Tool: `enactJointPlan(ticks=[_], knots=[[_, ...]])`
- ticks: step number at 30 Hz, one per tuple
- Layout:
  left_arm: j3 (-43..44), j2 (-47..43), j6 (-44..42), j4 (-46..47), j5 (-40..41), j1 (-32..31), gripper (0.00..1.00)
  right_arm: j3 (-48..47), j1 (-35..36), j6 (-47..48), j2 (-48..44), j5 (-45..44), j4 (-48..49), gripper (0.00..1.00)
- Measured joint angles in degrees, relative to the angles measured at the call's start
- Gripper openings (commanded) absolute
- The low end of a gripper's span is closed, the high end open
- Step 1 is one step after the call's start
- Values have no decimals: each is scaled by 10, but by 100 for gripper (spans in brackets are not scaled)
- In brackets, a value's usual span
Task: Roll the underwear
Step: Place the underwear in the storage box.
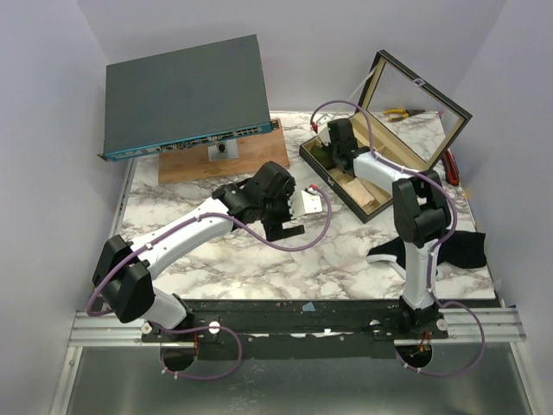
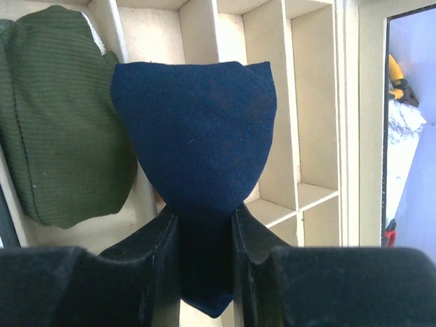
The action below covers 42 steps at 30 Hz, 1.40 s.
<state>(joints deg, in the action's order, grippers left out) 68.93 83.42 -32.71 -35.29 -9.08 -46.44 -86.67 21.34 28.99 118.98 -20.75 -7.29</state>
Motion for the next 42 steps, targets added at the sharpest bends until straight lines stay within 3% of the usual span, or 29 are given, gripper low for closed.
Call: enactJointPlan(ticks=[21,31,42], knots=[[0,1,0,-5,1,4,99,-52,3,3,53,-24,0,0],[0,2,1,-8,1,3,99,-81,2,-11,77,5,-32,2],[0,2,1,-8,1,3,99,-122,-29,-36,91,84,-84,10]])
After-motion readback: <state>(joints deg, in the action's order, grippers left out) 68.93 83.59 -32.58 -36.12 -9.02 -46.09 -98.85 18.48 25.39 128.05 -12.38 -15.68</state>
